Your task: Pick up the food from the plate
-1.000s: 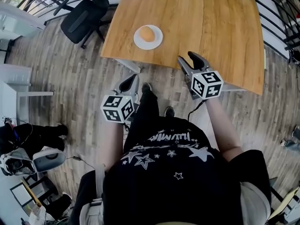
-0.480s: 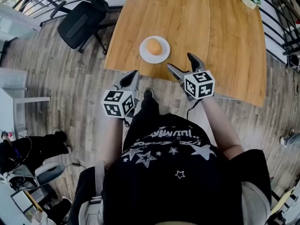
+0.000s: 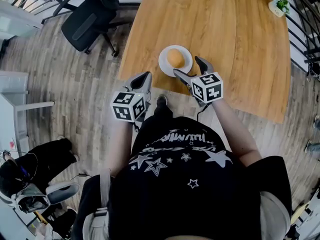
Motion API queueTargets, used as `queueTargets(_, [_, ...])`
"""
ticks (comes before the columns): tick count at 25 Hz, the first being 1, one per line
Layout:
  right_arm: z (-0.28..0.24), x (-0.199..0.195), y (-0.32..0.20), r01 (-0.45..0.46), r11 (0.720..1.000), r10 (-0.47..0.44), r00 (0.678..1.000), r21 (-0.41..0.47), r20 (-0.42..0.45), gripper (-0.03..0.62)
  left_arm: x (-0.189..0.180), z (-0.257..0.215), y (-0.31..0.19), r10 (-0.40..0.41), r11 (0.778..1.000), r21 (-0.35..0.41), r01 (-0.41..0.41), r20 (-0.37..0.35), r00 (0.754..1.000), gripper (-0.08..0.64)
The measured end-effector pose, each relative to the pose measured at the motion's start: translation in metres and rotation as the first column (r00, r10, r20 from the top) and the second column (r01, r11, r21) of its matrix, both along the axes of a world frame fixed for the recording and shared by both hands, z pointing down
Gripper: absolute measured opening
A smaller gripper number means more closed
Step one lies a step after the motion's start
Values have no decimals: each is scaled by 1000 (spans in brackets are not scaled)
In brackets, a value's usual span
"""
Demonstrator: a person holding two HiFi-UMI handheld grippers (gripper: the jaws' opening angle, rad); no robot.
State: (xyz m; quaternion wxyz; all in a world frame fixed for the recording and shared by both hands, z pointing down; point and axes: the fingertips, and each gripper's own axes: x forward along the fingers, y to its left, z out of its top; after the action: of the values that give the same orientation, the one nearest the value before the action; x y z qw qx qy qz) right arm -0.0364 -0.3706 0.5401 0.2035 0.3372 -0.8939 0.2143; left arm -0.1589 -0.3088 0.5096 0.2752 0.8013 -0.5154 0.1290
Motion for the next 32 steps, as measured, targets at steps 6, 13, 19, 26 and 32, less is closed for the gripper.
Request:
queueTargets(6, [19,-21,-12,47,998,-49,997,-29,-63,446,-12,6,-17,9,1000,-9,-9,-14,1000,0])
queueTargets(13, [39,-32,-25,56,996,-67,986,-73,-153,449,-25,9,-33,24,1000,-17,-25,-31,999,0])
queueTargets(19, [48,-37,-32,51,994,-70,976,-93,-208,453,-34,16,-43,40,999,-26,-41,-33,999,0])
queueTargets(26, [57,-41,-29,74,988,-105,964,-133,-246,442,-38,21,-51,52,998,-34,-53,-46,998,0])
queueTargets(32, [63,-39,-28,74,986,-114,954,-150,-277,400,-37,22,-54,54,998,-35,-55,-48,997,0])
